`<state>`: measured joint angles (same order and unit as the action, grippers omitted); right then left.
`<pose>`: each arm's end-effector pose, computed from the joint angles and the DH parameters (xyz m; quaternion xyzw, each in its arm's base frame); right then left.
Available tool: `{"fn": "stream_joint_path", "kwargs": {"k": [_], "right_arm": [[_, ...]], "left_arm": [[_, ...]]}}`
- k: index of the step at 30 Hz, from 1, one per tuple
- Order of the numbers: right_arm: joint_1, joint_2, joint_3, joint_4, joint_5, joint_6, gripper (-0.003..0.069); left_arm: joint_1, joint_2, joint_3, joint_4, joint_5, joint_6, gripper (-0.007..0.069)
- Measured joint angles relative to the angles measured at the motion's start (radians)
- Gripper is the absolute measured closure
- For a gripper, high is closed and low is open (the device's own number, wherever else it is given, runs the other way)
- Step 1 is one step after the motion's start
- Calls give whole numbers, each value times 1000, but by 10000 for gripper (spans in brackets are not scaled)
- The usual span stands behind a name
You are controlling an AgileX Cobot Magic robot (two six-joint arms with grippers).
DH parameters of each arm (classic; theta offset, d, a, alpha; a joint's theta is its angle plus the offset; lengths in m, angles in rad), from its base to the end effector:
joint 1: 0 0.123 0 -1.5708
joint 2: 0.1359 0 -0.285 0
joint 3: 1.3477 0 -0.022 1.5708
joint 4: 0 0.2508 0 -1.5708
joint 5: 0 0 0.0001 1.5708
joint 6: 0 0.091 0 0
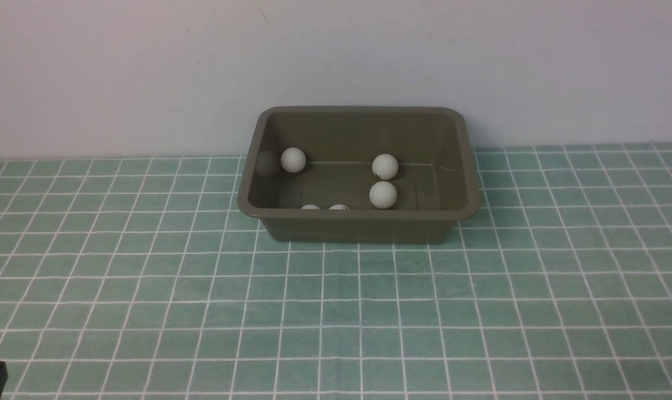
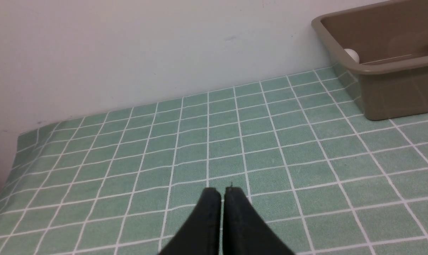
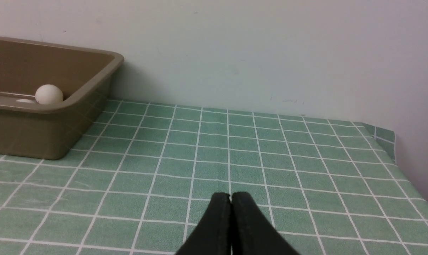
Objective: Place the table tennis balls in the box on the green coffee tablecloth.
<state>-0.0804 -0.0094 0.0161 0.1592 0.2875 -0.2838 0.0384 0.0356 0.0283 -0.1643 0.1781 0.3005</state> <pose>0.0547 -0.0003 0.1826 -0.0338 0.7745 -0.0493 0.6298 0.0593 -0.0004 0.1856 0.0475 0.7574 0.0466 0.6496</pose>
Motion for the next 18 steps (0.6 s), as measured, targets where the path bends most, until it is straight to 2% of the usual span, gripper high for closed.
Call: {"fn": "stream_joint_path", "kwargs": {"k": [18], "right_arm": [[0, -1, 0, 0, 125, 0, 676]], "left_arm": [[0, 0, 0, 0, 0, 0, 629]]}}
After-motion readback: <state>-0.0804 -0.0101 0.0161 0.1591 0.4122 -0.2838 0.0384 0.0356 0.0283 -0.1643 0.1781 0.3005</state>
